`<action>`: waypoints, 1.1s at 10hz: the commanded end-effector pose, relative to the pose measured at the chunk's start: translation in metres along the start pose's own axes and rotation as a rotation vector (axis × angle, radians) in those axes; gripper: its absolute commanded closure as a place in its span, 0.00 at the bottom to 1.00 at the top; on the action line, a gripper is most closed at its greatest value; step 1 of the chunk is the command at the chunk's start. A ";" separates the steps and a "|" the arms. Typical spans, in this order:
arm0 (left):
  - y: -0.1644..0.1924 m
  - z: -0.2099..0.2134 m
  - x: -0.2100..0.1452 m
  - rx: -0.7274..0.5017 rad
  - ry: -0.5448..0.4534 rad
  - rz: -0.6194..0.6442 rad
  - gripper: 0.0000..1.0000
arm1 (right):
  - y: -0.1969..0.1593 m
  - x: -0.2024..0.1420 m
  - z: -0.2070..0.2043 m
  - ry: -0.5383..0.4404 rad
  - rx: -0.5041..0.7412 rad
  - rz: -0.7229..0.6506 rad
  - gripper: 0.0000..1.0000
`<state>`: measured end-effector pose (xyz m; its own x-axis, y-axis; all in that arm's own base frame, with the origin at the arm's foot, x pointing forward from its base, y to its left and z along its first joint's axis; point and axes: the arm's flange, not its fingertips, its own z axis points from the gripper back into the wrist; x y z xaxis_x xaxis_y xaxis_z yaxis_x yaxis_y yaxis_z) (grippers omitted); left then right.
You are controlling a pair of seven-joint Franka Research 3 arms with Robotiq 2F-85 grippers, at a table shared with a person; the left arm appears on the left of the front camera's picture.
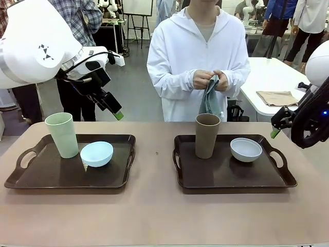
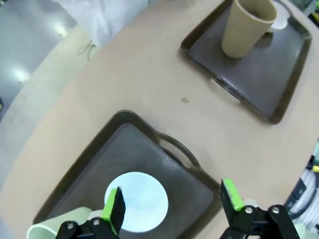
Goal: Set up a tray with a mat and arrange the tableware.
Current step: Pick up the Picnic Bowl and Reusable plastic cup from the Handle tray in front of the human's position and hold them in the air.
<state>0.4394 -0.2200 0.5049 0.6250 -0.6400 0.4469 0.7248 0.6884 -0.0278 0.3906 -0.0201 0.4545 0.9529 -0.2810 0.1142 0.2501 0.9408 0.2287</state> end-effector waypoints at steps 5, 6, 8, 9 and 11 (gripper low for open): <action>-0.010 -0.054 0.088 -0.316 -0.060 -0.435 0.00 | 0.028 0.061 -0.025 0.017 -0.080 0.115 0.00; -0.010 -0.068 0.096 -0.392 -0.079 -0.505 0.00 | 0.032 0.067 -0.036 0.025 -0.118 0.133 0.00; -0.012 -0.090 0.111 -0.452 -0.177 -0.670 0.00 | 0.042 0.079 -0.054 0.026 -0.166 0.181 0.00; -0.015 -0.098 0.119 -0.492 -0.212 -0.682 0.00 | 0.047 0.084 -0.061 0.028 -0.174 0.191 0.00; -0.020 -0.117 0.128 -0.525 -0.256 -0.702 0.00 | 0.057 0.090 -0.069 0.028 -0.164 0.190 0.00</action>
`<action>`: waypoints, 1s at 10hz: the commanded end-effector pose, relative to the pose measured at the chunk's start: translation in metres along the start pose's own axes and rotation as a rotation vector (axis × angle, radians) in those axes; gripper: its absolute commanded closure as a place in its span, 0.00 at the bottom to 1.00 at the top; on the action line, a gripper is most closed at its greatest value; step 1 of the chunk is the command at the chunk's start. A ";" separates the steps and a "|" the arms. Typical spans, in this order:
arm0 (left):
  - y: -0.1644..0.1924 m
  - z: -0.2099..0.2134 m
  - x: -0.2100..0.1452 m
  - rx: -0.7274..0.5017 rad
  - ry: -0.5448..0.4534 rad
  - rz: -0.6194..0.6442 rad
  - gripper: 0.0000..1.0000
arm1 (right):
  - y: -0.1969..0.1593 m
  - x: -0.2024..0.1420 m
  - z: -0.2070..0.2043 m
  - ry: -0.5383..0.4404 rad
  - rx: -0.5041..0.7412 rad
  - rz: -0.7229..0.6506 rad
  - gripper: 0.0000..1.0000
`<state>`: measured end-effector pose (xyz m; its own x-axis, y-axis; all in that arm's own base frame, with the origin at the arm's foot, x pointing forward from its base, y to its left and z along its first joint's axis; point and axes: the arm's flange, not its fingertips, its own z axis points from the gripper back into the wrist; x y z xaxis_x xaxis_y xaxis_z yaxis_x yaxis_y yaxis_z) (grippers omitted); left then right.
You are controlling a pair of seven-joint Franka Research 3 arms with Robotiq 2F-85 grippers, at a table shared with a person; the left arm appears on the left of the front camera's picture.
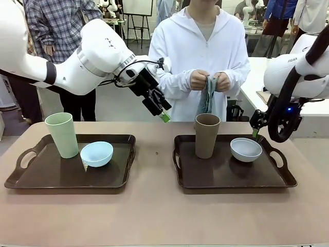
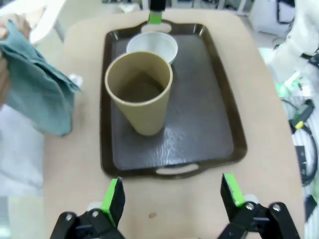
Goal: Set up a tray with a mat and arrange the tableware.
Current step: Pick up the Picnic Bowl and Reusable plastic cup from the Handle tray in front of the human's position and hold them in the air.
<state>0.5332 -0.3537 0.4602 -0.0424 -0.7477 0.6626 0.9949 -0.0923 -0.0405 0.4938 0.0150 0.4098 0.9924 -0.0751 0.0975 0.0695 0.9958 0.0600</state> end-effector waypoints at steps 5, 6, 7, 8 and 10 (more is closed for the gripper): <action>-0.006 0.001 -0.010 0.056 -0.052 -0.031 0.00 | 0.009 0.000 -0.004 -0.001 -0.002 0.002 0.00; -0.008 0.003 -0.019 0.104 -0.079 -0.067 0.00 | 0.019 -0.004 -0.010 -0.007 -0.004 0.039 0.00; -0.004 0.000 -0.028 0.116 -0.107 -0.110 0.00 | 0.025 -0.007 -0.014 -0.021 -0.006 0.065 0.00; 0.002 -0.007 -0.035 0.122 -0.114 -0.118 0.00 | 0.025 -0.008 -0.016 -0.035 0.007 0.065 0.00; 0.012 -0.033 -0.045 0.103 -0.134 -0.102 0.00 | 0.017 -0.005 -0.029 -0.043 0.046 0.058 0.00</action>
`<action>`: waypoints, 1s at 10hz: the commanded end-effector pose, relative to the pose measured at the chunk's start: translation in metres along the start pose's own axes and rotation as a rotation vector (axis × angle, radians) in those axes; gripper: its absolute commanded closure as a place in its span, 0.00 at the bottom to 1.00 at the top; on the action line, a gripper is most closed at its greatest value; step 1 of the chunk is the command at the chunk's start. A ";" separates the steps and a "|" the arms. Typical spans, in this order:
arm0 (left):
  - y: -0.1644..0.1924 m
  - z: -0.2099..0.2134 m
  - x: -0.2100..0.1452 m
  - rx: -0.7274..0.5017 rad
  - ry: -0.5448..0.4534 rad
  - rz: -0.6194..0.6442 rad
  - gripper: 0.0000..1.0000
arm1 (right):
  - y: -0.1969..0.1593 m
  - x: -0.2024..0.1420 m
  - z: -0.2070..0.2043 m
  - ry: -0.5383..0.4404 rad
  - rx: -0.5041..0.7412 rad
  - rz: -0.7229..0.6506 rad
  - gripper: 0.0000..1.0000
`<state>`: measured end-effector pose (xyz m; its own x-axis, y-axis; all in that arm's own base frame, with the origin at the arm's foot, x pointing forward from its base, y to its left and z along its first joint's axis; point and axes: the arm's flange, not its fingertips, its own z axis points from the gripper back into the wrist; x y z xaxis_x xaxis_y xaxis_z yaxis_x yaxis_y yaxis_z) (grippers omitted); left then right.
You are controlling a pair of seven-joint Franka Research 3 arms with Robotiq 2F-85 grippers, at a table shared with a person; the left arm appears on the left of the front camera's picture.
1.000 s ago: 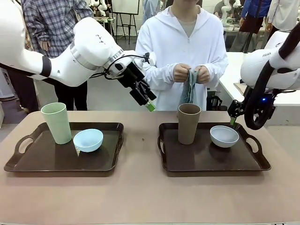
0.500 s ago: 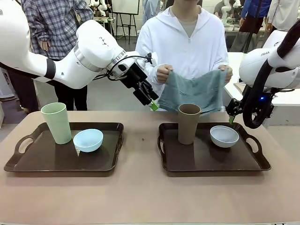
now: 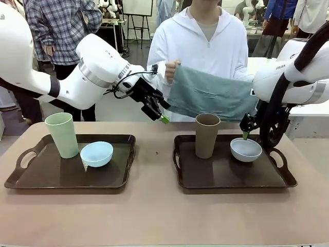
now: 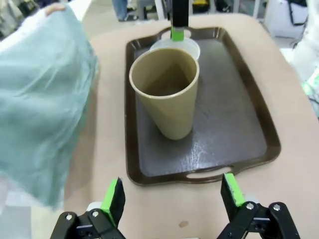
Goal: Set up a tray with a mat and arrange the tableware.
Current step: Pick up the Picnic Bowl and Reusable plastic cup from the Handle tray in front of the human's position and hold them in the air.
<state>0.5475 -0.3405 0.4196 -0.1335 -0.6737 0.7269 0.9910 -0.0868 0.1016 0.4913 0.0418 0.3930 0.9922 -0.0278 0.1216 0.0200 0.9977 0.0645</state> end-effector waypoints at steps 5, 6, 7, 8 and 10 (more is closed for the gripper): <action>-0.006 -0.050 -0.017 -0.044 -0.073 0.008 0.00 | -0.025 0.005 -0.036 0.003 0.069 -0.002 0.00; -0.005 -0.060 -0.016 -0.040 -0.065 0.007 0.00 | -0.026 0.004 -0.040 0.016 0.073 0.001 0.00; -0.002 -0.069 -0.016 -0.049 -0.063 0.006 0.00 | -0.025 0.005 -0.044 0.026 0.077 0.007 0.00; 0.003 -0.076 -0.016 -0.054 -0.057 0.002 0.00 | -0.023 0.005 -0.047 0.032 0.082 0.012 0.00; 0.015 -0.091 -0.021 -0.064 -0.049 -0.003 0.00 | -0.022 0.005 -0.052 0.046 0.083 0.017 0.00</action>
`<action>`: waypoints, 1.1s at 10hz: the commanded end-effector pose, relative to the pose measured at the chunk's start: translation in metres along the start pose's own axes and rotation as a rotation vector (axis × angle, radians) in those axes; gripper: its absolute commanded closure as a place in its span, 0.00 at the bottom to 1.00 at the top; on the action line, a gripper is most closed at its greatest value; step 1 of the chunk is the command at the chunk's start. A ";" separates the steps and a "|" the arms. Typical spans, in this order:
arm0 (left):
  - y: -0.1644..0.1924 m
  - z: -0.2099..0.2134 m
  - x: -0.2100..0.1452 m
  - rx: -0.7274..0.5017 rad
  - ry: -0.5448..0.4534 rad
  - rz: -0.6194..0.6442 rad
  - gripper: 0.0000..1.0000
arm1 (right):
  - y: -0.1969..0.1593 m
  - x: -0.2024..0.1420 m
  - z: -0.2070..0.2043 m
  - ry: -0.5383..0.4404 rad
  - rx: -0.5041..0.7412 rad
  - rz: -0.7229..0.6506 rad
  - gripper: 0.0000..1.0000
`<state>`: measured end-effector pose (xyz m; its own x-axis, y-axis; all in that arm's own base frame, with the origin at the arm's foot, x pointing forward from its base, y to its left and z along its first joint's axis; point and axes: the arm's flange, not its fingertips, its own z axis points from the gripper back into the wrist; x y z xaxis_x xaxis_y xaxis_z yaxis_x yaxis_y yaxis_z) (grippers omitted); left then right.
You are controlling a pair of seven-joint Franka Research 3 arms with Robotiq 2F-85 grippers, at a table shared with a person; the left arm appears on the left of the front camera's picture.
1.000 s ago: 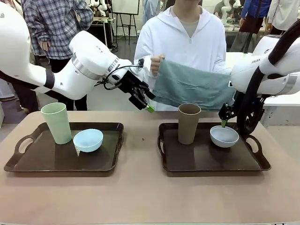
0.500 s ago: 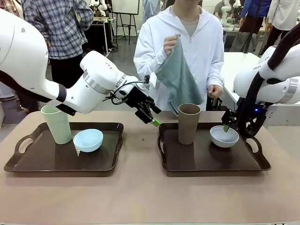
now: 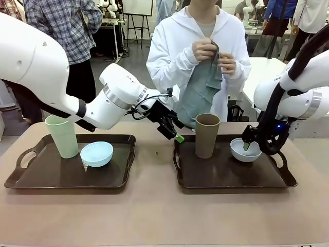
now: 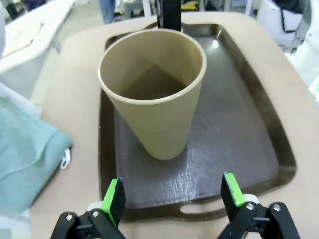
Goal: Set up a tray with a mat and arrange the tableware.
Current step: Pick up the Picnic Bowl and Reusable plastic cup from the Handle tray in front of the human's position and hold them in the air.
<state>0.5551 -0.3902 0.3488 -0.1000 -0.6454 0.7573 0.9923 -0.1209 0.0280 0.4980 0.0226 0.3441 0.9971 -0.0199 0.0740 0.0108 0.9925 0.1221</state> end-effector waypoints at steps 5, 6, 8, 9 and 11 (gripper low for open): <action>0.026 -0.037 0.013 -0.016 0.024 -0.049 0.00 | 0.001 0.005 -0.002 0.001 0.029 0.014 0.00; 0.027 -0.039 0.016 -0.018 0.027 -0.051 0.00 | 0.001 0.006 -0.002 0.000 0.032 0.013 0.00; 0.029 -0.047 0.021 -0.016 0.041 -0.062 0.00 | 0.002 0.005 -0.002 -0.001 0.038 0.017 0.00; 0.031 -0.050 0.027 -0.020 0.031 -0.065 0.00 | 0.002 0.006 -0.002 -0.001 0.037 0.018 0.00; 0.029 -0.058 0.035 -0.044 0.023 -0.054 0.00 | 0.001 0.007 -0.002 -0.002 0.040 0.013 0.00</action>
<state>0.5715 -0.4518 0.3358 -0.1651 -0.6501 0.7417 0.9802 -0.1916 0.0503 0.5005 0.0250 0.3452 0.9970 -0.0147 0.0763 0.0049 0.9919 0.1271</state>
